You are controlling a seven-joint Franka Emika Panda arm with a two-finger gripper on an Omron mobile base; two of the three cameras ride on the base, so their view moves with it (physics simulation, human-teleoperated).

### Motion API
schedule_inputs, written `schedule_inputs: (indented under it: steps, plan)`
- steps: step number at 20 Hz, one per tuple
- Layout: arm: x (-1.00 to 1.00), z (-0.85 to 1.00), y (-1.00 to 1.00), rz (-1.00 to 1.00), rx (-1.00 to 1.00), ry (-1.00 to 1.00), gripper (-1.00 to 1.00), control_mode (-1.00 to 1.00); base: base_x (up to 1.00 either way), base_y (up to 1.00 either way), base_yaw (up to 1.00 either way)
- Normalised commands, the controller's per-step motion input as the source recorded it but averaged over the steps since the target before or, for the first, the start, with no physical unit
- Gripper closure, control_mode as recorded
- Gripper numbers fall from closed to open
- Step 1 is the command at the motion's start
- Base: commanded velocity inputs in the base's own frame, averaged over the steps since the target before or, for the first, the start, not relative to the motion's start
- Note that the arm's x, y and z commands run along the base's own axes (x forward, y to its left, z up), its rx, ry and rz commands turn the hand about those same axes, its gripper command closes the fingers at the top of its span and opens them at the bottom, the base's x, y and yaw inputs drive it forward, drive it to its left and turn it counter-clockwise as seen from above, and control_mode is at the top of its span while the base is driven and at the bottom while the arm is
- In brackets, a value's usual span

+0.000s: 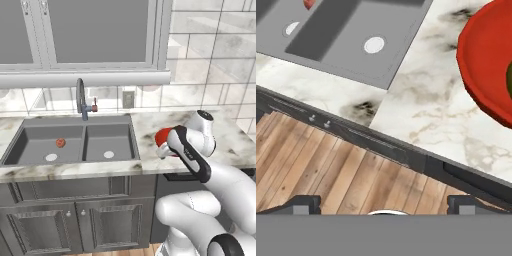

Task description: Pick the mangos from the cabinet and place them in one bowl. Pick the peach from the sink and place it in the other bowl.

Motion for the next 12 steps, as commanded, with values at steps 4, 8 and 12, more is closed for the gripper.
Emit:
schedule_inputs:
  steps: [4, 8, 12]
  plan:
    - [0.00, 0.00, 0.23, 0.01, 0.00, 0.00, -1.00, -1.00, 0.00, 0.00, 0.00]
    - [0.00, -0.04, 0.24, 0.00, 0.02, 0.00, -1.00, -1.00, 0.00, 0.00, 0.00]
    - [0.00, 0.00, 0.00, 0.00, 0.00, 0.00, -1.00, 1.00, -0.12, 0.19, 0.00]
